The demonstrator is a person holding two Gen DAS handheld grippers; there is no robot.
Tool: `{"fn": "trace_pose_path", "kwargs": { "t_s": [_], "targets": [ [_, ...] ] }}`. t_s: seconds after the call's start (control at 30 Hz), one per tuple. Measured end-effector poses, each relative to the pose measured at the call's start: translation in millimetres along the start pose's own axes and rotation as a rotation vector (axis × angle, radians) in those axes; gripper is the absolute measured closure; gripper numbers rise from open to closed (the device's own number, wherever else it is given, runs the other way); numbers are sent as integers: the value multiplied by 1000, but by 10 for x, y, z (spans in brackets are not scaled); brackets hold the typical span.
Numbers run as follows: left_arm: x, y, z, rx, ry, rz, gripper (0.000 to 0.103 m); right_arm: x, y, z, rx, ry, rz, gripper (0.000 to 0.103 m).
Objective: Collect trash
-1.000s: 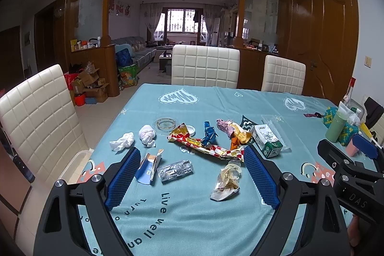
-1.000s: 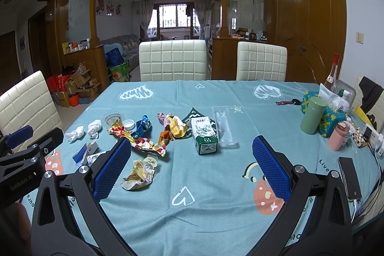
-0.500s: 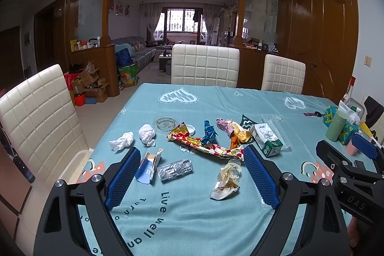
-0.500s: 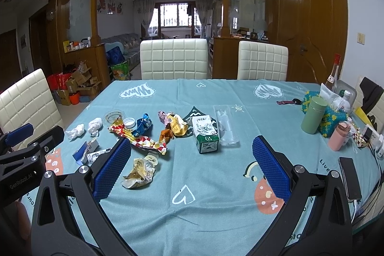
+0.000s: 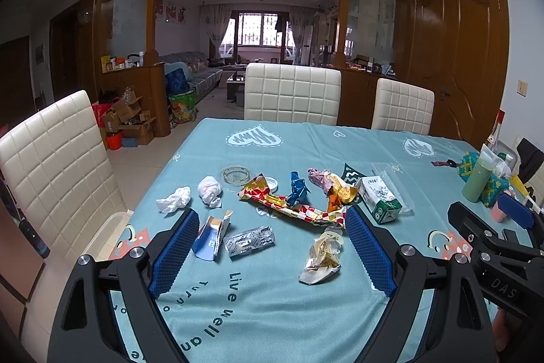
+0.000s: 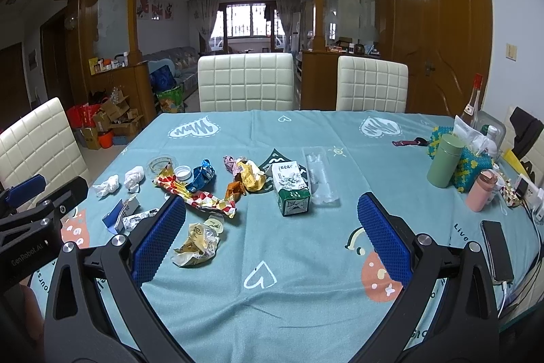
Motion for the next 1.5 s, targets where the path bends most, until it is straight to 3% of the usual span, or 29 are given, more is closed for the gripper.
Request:
{"fn": "trace_pose_path", "kwargs": {
  "t_s": [0.93,1.5],
  "targets": [
    [26,-7,159,2,-29,7,17,-6,27,164,-5,-30,6,3],
    [9,65,808,26,-124,34,17,-15,97,902,-4,-156,14,3]
  ]
}}
Point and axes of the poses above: each gripper's, at about its wrist camera, not at the fingertips, and z roughly the way its jaws point, y to its right, x to its top, the point moved 2 cm from there along z, roughly the way its jaws point, and after that the axes turned 9 degrees about x, right-handed, at the moved point
